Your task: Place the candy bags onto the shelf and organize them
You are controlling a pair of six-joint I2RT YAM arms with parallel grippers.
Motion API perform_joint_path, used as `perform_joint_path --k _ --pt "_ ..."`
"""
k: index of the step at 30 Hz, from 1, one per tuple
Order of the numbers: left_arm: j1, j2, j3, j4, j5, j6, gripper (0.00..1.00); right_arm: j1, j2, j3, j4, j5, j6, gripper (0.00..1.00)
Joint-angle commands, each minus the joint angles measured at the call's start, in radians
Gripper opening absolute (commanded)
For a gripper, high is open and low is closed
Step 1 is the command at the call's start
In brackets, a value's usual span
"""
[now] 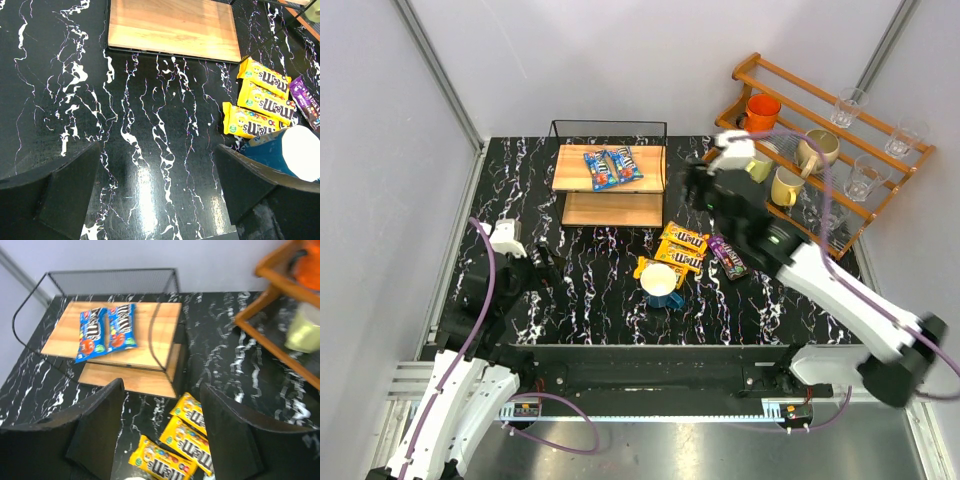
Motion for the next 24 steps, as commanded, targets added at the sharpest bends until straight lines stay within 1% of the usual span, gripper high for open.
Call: perform_joint_path --k 1,2,3,4,5,7,9,10,12,13,15,16,18,19,21,22,24 --pt "-0.004 -0.008 0.022 0.055 0.013 0.008 0.99 -0.012 -0.239 -0.193 -0.043 0.164 0.044 0.71" --pt "-0.004 -0.006 0.022 0.055 0.013 0.008 0.99 -0.022 -0.264 -0.261 -0.085 0.172 0.061 0.71" --pt "-0.004 -0.008 0.023 0.055 0.013 0.008 0.99 -0.040 -0.281 -0.289 -0.122 0.175 0.088 0.71" --pt "-0.004 -0.008 0.022 0.055 0.013 0.008 0.99 -0.121 -0.281 -0.298 -0.188 0.113 0.203 0.70" --pt "-0.004 -0.008 0.022 0.055 0.013 0.008 0.99 -0.184 -0.267 -0.310 -0.284 0.046 0.240 0.70" --pt "-0.004 -0.008 0.022 0.054 0.015 0.008 0.99 -0.255 -0.214 -0.338 -0.311 -0.057 0.277 0.71" --pt "-0.005 -0.006 0.022 0.055 0.013 0.010 0.99 -0.293 -0.183 -0.370 -0.305 -0.084 0.274 0.72" --pt "-0.005 -0.006 0.022 0.054 0.015 0.008 0.99 -0.304 -0.151 -0.375 -0.298 -0.114 0.251 0.73" --pt "-0.005 -0.005 0.022 0.054 0.013 0.010 0.99 -0.347 -0.094 -0.367 -0.279 -0.174 0.216 0.78" --pt "-0.005 -0.005 0.022 0.054 0.015 0.010 0.99 -0.362 -0.073 -0.366 -0.268 -0.250 0.163 0.80" --pt "-0.005 -0.002 0.022 0.055 0.013 0.010 0.99 -0.399 -0.004 -0.346 -0.252 -0.340 0.095 0.83" --pt "-0.005 -0.002 0.022 0.054 0.013 0.010 0.99 -0.405 0.019 -0.330 -0.250 -0.428 0.022 0.84" --pt "-0.007 0.000 0.022 0.054 0.013 0.010 0.99 -0.410 0.062 -0.317 -0.265 -0.457 -0.022 0.86" --pt "-0.007 0.002 0.022 0.054 0.013 0.010 0.99 -0.410 0.066 -0.326 -0.249 -0.429 -0.034 0.87" --pt "-0.007 0.005 0.022 0.054 0.036 0.010 0.99 -0.437 0.050 -0.350 -0.204 -0.426 -0.054 0.88" --pt "-0.007 0.005 0.022 0.054 0.036 0.010 0.99 -0.454 0.046 -0.382 -0.148 -0.441 -0.063 0.89" --pt "-0.007 0.008 0.022 0.055 0.038 0.010 0.99 -0.494 0.036 -0.422 -0.097 -0.499 -0.100 0.89"
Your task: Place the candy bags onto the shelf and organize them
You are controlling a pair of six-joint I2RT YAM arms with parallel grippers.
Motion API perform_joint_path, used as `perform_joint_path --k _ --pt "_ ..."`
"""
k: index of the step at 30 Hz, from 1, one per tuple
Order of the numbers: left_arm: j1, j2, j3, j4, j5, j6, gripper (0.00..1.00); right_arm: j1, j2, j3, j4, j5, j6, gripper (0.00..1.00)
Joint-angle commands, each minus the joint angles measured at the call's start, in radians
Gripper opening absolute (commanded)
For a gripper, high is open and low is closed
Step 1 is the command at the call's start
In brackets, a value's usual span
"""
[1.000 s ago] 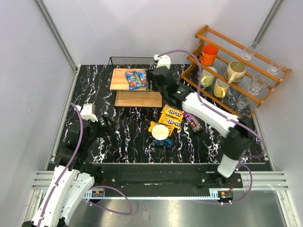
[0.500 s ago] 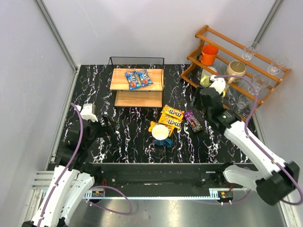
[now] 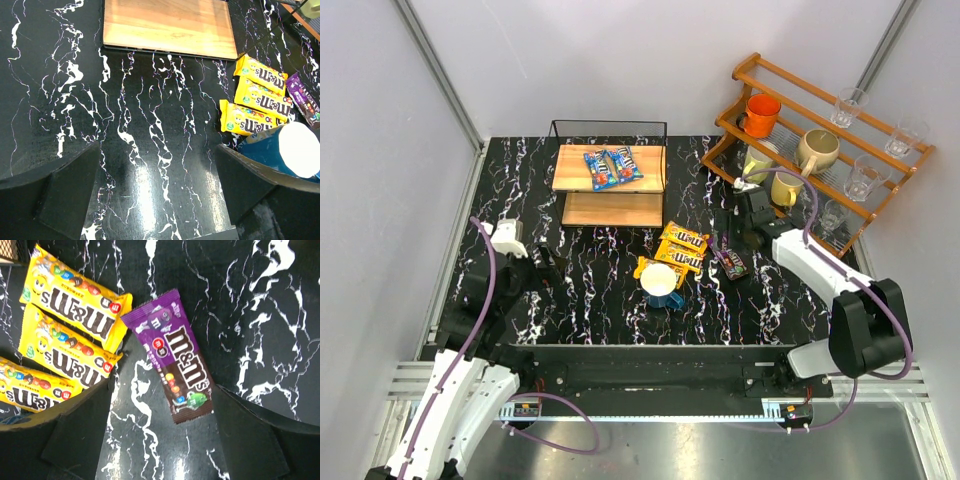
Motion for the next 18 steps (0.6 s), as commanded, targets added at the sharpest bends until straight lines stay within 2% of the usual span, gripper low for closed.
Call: perform_joint_path --k 1,9,18 --pt "-0.003 0.007 0.022 0.053 0.023 0.009 0.99 -0.073 -0.033 -0.051 0.176 -0.112 -0.114 0.89" --pt "-0.005 0.015 0.023 0.055 0.028 0.009 0.99 -0.159 0.091 -0.035 0.204 -0.203 -0.165 0.89" --pt "-0.005 0.015 0.023 0.053 0.028 0.010 0.99 -0.176 0.214 -0.008 0.204 -0.300 -0.159 0.89"
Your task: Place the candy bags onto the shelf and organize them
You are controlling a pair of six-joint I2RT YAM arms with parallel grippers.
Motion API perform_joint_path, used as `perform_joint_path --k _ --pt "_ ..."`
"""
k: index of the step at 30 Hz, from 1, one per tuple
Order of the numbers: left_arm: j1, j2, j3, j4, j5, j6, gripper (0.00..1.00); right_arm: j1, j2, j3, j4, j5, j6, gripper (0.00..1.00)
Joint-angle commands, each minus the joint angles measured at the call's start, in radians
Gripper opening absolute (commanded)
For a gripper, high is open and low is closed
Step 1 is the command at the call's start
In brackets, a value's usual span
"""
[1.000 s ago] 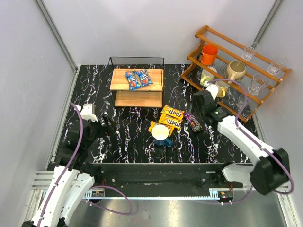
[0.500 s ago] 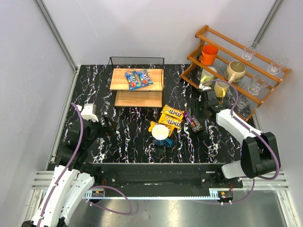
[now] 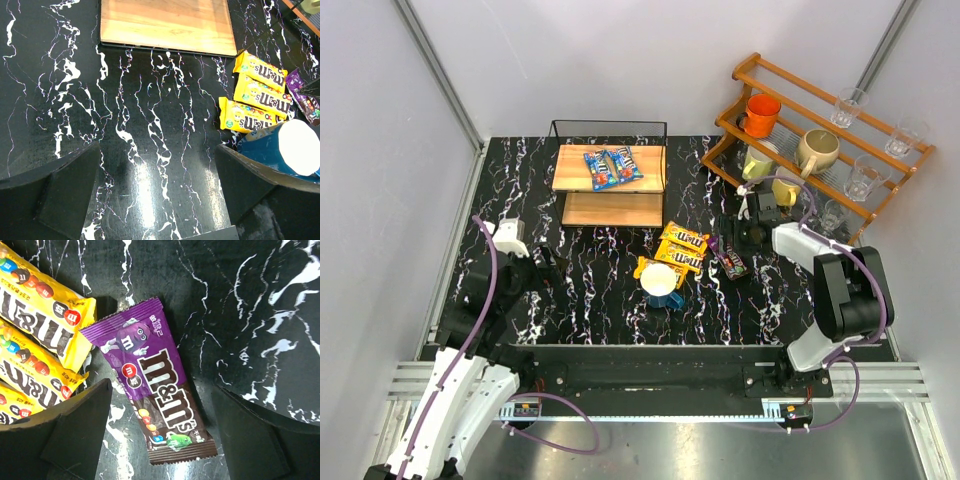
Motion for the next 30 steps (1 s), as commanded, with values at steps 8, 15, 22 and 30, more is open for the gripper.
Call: perform_joint_path --k 8,15,22,30 --pt "-0.005 -0.002 0.022 0.052 0.012 0.010 0.99 -0.022 0.103 0.077 -0.006 -0.143 0.031 0.88" --pt "-0.005 -0.003 0.022 0.054 0.010 0.008 0.99 -0.022 0.124 0.111 -0.055 -0.153 0.143 0.88" --pt "-0.005 -0.008 0.022 0.054 0.010 0.008 0.99 -0.020 0.141 0.065 -0.056 -0.200 0.287 0.83" --pt "-0.007 -0.005 0.022 0.054 0.012 0.008 0.99 -0.020 -0.020 -0.062 -0.040 -0.154 0.374 0.84"
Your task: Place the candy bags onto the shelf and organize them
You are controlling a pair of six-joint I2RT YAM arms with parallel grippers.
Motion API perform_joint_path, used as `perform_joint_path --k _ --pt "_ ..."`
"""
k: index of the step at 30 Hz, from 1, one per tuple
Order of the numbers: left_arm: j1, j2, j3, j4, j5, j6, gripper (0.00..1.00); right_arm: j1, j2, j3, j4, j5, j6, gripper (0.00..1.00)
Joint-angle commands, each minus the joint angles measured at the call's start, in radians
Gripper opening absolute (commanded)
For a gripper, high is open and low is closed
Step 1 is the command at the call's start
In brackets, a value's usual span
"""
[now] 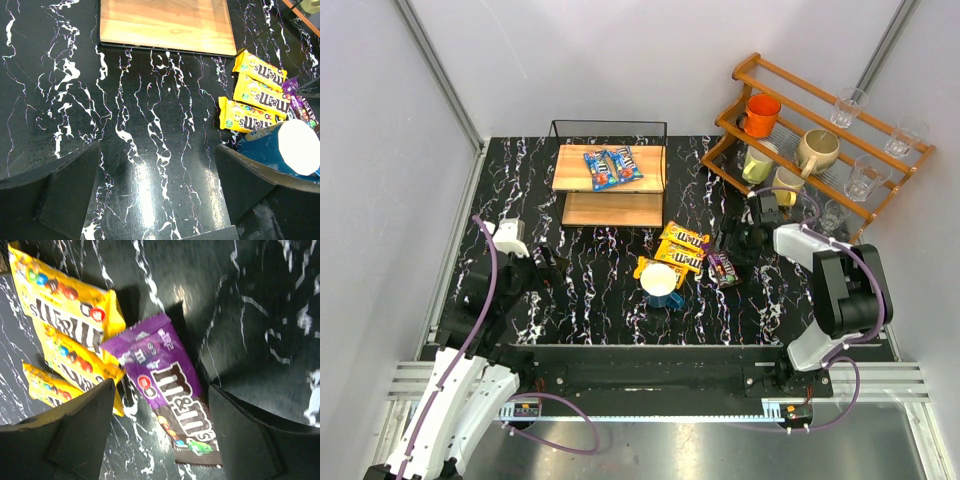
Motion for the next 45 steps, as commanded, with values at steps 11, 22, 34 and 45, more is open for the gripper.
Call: perform_joint_path --k 11,22,34,45 --pt "-0.005 -0.006 0.022 0.053 0.011 0.007 0.99 0.001 -0.214 -0.166 -0.054 -0.005 0.106 0.75" --pt "-0.005 -0.003 0.022 0.055 0.011 0.007 0.99 -0.001 -0.216 -0.218 -0.006 -0.011 0.106 0.33" --pt "-0.005 -0.001 0.022 0.053 0.013 0.007 0.99 0.001 -0.263 -0.219 0.000 -0.014 0.078 0.00" --pt "-0.005 -0.003 0.022 0.053 0.008 0.008 0.99 0.002 -0.610 0.113 -0.302 0.049 -0.015 0.00"
